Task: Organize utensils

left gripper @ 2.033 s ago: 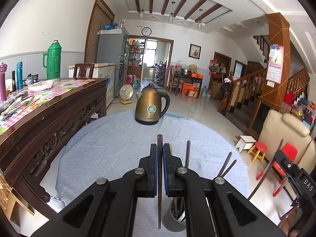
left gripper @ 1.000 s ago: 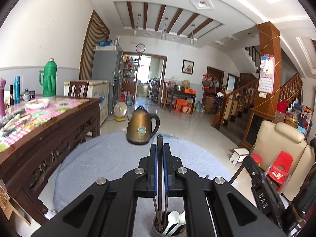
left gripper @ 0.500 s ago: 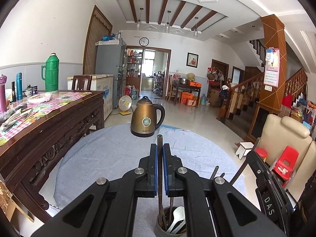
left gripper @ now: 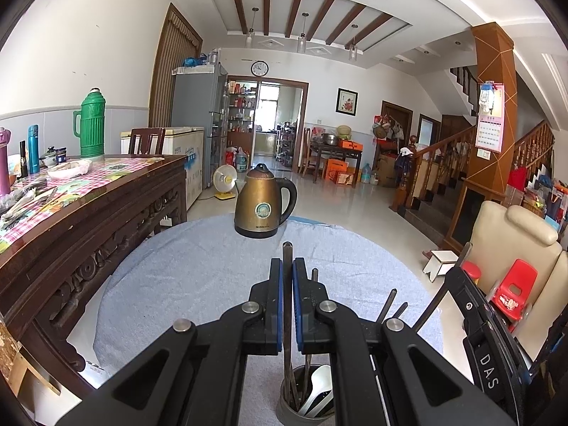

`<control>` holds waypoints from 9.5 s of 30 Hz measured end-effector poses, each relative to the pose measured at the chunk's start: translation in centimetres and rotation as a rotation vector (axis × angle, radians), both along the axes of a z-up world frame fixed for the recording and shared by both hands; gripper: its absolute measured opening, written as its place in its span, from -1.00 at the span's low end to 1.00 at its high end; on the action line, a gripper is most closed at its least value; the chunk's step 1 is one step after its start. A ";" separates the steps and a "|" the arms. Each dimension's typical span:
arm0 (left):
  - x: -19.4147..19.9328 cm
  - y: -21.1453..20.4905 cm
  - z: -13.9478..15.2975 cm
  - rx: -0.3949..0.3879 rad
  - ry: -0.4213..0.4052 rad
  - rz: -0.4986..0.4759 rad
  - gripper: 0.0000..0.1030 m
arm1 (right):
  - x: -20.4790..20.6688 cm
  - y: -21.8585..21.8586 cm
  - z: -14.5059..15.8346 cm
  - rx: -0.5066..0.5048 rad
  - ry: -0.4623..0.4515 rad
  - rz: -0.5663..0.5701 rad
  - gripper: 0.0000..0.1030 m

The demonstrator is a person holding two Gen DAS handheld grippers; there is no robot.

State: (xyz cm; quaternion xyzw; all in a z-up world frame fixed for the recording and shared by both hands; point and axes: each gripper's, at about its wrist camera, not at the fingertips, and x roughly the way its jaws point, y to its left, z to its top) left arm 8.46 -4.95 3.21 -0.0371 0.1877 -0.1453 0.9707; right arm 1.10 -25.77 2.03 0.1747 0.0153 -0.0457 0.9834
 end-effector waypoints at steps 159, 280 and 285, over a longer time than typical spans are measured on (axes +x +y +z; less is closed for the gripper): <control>-11.9 8.2 0.2 0.303 0.075 0.256 0.83 | -10.6 2.5 -0.1 -0.122 0.388 0.144 0.37; -8.8 8.6 -6.4 0.233 0.251 0.200 0.83 | -7.9 5.3 -3.6 -0.116 0.552 0.046 0.41; -8.9 8.5 -6.5 0.235 0.249 0.195 0.83 | -8.0 5.3 -3.5 -0.119 0.543 0.039 0.41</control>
